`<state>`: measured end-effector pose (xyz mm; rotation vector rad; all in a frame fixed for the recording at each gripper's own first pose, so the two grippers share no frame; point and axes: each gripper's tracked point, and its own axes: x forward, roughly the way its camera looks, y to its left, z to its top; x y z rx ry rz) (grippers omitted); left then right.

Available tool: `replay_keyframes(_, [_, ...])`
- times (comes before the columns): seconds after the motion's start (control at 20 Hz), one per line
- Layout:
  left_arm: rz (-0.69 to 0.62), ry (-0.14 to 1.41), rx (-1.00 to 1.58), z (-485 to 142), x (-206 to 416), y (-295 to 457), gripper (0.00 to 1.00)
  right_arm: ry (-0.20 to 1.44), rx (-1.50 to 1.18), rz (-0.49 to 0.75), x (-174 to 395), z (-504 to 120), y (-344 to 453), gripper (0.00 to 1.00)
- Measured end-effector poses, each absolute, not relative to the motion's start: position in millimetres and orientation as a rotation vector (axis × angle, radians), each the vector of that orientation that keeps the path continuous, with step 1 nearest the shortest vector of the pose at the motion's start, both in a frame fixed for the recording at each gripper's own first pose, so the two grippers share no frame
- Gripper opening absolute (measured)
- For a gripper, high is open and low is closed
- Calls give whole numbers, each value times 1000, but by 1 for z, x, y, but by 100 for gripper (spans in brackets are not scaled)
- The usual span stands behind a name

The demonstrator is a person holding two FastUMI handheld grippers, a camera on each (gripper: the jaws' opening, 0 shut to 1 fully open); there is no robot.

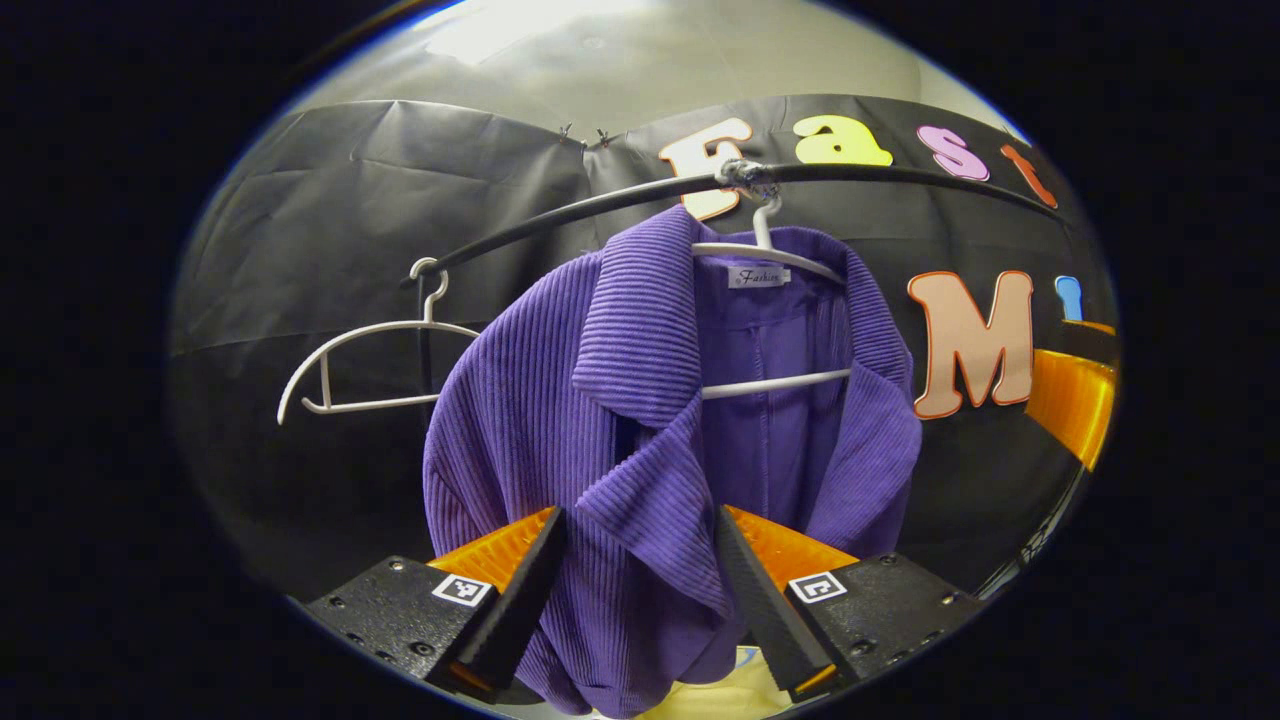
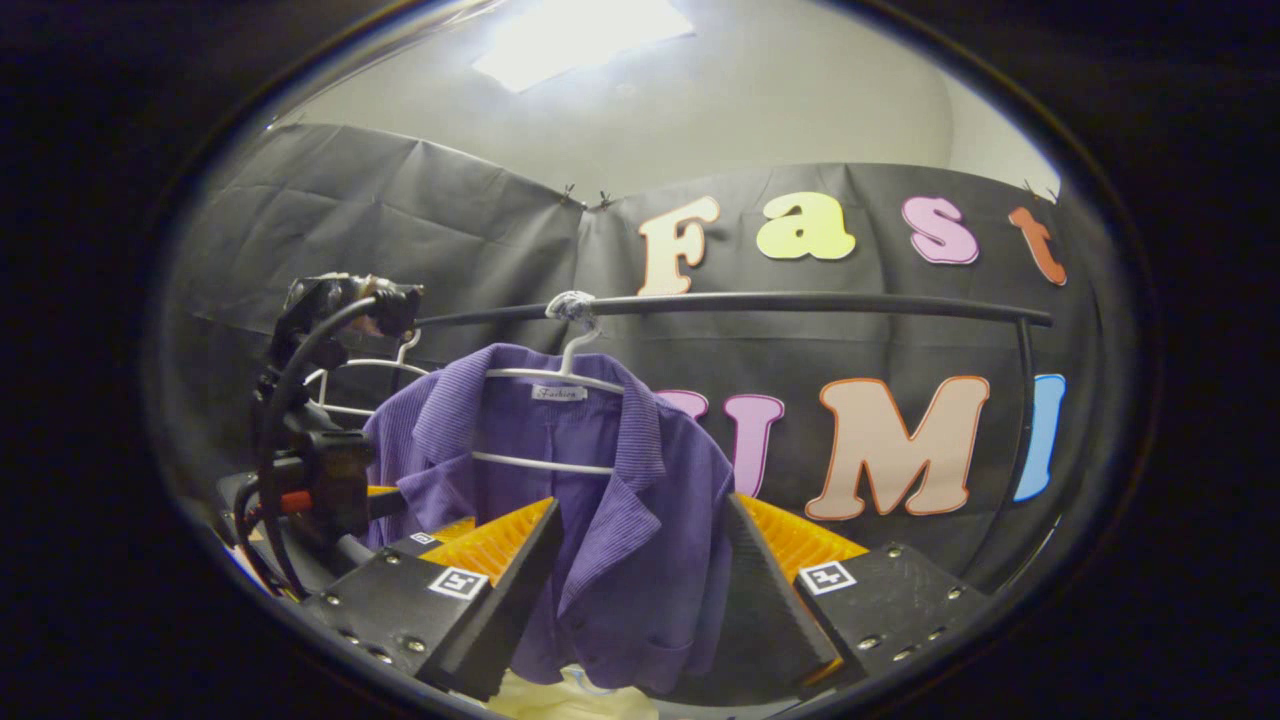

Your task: Grasp the clothes on the hanger with both hands and then place them into the laundry hamper below.

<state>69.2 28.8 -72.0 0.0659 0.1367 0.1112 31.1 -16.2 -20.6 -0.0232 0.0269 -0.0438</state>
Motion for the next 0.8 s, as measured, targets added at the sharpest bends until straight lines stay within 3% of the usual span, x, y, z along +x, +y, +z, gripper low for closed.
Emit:
replay_keyframes(0.15, [117,135,66,-73,77,34,80,35,-29,-37,40,-27,-16,97])
replay_keyframes(0.5, [81,146,37,-74,77,38,11,76,-38,-10,61,-50,-7,96])
replay_keyframes(0.55, [73,148,30,-73,75,37,5,83,-42,-13,66,-54,-8,97])
replay_keyframes(0.8, [28,142,42,-60,60,32,3,95,-1,-32,96,-67,-11,97])
